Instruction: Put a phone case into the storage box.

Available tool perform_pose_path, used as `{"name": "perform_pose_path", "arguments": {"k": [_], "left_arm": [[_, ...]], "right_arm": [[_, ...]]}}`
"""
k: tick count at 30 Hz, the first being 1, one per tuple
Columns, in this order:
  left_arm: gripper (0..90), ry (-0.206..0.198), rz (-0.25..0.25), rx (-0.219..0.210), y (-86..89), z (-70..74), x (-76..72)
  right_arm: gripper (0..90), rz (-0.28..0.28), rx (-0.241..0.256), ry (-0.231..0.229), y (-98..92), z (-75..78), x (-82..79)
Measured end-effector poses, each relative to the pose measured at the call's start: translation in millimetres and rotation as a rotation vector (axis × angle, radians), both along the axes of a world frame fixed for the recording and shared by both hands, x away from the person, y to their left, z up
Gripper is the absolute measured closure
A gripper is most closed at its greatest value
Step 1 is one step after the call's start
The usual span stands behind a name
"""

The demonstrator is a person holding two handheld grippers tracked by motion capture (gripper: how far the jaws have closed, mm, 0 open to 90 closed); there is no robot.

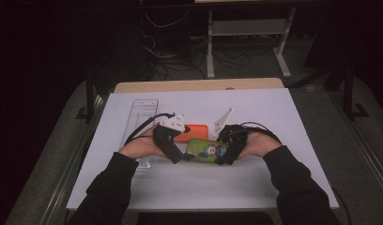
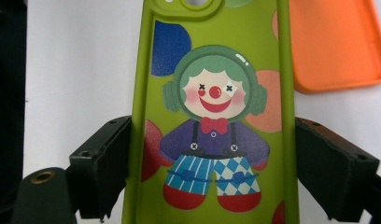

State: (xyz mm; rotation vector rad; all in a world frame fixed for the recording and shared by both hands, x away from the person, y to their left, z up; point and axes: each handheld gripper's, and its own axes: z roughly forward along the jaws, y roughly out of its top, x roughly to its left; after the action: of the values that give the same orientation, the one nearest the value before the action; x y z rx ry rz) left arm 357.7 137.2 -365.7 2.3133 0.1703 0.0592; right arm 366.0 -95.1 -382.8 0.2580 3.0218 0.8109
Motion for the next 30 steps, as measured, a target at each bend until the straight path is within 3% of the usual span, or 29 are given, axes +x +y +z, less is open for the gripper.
{"name": "perform_pose_path", "arguments": {"k": [7, 10, 15, 18, 24, 27, 30], "left_arm": [[0.0, 0.012, -0.061, 0.059, -7.7, -10.3, -6.5], [0.0, -0.003, -0.093, 0.08, -12.3, -12.2, -9.4], [0.0, 0.006, -0.102, 0.113, -17.6, -17.4, -14.1], [0.0, -0.007, -0.113, 0.117, -19.5, -19.5, -14.0], [0.0, 0.018, -0.12, 0.123, -23.0, -23.6, -15.9], [0.0, 0.007, -0.133, 0.144, -23.9, -24.3, -15.1], [2.5, 0.019, -0.131, 0.134, -24.8, -25.5, -16.2]], "right_arm": [[15.2, 0.054, -0.013, -0.003, 11.9, -1.3, -8.4], [15.2, 0.068, -0.018, -0.015, 15.0, 0.0, -11.4], [15.2, 0.088, -0.008, -0.024, 19.4, 4.1, -16.0], [15.1, 0.098, -0.005, -0.036, 21.2, 6.6, -18.6], [15.1, 0.115, 0.004, -0.049, 24.1, 10.4, -22.7], [15.1, 0.122, 0.009, -0.054, 24.8, 11.3, -23.5], [15.1, 0.126, 0.01, -0.058, 25.4, 12.1, -24.2]]}}
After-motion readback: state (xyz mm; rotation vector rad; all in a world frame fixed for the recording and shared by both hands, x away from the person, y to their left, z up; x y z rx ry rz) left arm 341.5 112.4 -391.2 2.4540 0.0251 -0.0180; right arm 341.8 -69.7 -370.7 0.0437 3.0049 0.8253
